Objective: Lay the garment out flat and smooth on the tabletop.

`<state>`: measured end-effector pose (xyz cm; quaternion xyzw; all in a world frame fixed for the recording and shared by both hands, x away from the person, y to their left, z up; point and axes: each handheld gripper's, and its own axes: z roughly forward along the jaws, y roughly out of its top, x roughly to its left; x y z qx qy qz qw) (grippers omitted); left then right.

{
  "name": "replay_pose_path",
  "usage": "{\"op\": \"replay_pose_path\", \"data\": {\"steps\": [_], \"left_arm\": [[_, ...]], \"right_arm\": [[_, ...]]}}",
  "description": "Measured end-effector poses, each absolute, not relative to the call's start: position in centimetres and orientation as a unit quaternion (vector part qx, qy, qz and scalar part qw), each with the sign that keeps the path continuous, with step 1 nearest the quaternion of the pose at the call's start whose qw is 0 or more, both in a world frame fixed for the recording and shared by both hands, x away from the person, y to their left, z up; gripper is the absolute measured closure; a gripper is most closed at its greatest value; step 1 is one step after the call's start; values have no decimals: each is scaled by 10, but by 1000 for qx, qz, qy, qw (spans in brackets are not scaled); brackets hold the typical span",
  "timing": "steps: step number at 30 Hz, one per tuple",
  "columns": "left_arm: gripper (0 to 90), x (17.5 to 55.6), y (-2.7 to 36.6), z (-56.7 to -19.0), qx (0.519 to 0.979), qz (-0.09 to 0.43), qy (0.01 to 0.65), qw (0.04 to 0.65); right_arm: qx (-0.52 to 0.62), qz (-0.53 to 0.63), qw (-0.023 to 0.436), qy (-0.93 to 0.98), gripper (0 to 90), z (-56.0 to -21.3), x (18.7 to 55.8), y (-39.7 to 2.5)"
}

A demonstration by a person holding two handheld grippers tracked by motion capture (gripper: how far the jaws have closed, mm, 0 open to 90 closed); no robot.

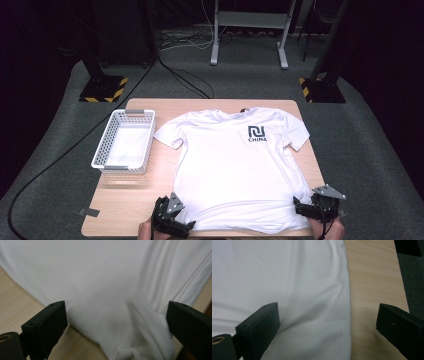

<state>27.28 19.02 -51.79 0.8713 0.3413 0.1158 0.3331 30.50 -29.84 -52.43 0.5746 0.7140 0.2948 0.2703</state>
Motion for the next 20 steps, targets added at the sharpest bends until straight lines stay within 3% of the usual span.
{"op": "replay_pose_path", "data": {"steps": [5,8,13,16,20], "left_arm": [[32,252,211,-521,882,100,318,334],[20,246,224,-517,866,121,330,356],[2,267,239,-511,823,164,376,394],[2,283,246,-509,814,140,365,429],[2,291,252,-509,814,154,367,423]], "right_arm": [[567,286,263,726,43,-522,286,-313],[574,285,256,724,42,-522,279,-325],[573,317,258,710,41,-514,286,-329],[561,323,260,716,36,-510,298,-322],[555,335,252,719,35,-511,317,-319]]}}
